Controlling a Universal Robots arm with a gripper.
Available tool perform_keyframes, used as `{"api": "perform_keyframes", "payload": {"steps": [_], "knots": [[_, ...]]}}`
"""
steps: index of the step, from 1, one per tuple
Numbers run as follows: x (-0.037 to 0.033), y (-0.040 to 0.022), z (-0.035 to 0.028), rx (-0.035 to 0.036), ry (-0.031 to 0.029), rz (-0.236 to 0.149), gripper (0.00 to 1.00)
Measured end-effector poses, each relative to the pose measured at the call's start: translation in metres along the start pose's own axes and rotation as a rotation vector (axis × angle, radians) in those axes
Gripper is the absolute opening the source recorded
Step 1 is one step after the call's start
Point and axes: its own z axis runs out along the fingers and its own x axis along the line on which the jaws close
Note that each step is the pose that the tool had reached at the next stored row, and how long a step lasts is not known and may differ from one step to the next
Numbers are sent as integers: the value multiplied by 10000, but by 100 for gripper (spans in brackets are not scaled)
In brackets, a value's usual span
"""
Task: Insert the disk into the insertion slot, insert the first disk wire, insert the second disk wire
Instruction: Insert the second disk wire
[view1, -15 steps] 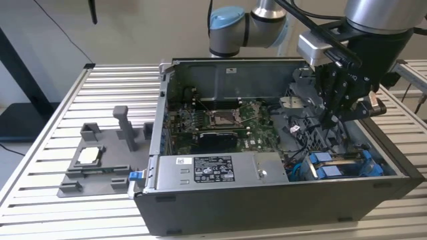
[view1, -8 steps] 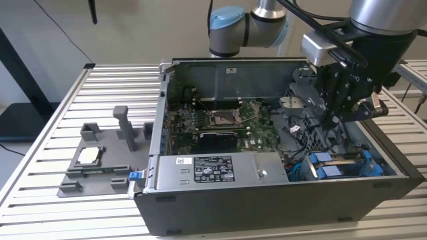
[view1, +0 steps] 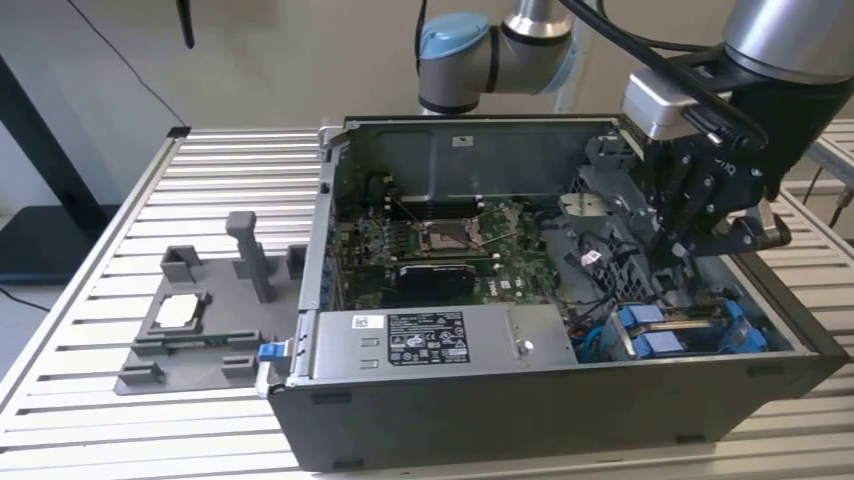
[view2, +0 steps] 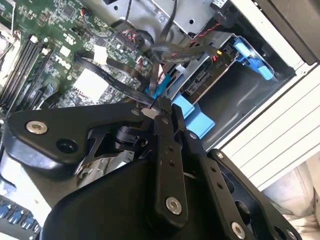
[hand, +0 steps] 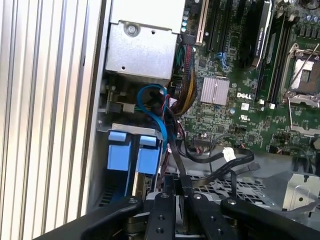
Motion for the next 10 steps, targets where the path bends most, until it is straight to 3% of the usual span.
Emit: {"api": "perform_keyframes", "payload": {"steps": [10], "knots": [[139, -116, 49, -355, -47, 20, 16]]}}
